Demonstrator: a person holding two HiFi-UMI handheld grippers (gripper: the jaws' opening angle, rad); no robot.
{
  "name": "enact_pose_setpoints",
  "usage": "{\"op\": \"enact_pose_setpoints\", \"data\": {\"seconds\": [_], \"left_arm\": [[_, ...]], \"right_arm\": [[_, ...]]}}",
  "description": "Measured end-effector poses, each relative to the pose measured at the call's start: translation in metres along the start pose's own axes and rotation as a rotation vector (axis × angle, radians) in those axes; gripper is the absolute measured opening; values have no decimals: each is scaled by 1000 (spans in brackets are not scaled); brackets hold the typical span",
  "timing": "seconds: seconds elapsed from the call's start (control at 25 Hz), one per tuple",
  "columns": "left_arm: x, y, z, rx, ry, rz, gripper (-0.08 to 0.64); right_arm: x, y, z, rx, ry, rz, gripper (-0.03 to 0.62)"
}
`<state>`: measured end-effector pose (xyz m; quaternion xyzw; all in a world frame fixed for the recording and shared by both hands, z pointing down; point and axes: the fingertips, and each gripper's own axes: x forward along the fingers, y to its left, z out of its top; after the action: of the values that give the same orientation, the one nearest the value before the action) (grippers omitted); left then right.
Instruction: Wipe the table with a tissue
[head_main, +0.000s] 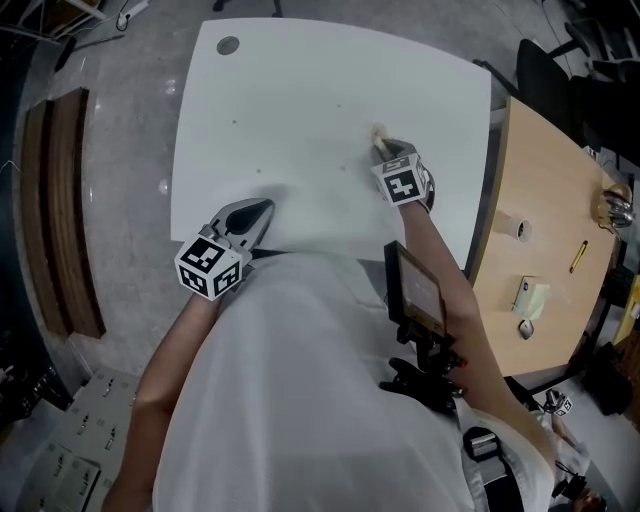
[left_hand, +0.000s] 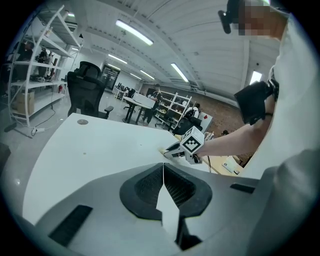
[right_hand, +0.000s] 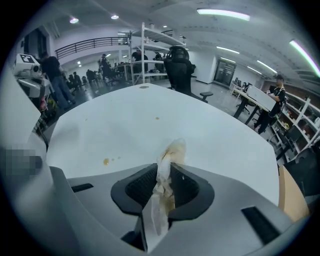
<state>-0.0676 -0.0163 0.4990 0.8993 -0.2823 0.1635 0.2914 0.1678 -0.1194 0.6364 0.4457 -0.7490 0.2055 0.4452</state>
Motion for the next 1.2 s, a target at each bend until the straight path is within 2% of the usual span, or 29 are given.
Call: {"op": "enact_pose_setpoints", "data": {"seconds": [0.4, 0.56, 0.72, 0.8, 0.96, 1.2], "left_arm": [[15, -12, 7, 24, 0, 4, 8], [18, -16, 7, 28, 7, 6, 8], [19, -17, 6, 33, 13, 7, 8], [20, -20, 6, 34, 13, 6, 8], [24, -20, 8, 29, 3, 7, 8], [25, -19, 7, 30, 1, 2, 8]], "right_arm": [[-3, 29, 1, -128, -12, 196, 84], [-10, 35, -11, -147, -16, 251, 84], [-22, 43, -28, -187, 28, 328, 84], [-32, 33, -30, -183, -5, 292, 84], [-46, -12, -27, -33, -131, 152, 84], [-43, -33, -19, 90, -174, 99, 84]]}}
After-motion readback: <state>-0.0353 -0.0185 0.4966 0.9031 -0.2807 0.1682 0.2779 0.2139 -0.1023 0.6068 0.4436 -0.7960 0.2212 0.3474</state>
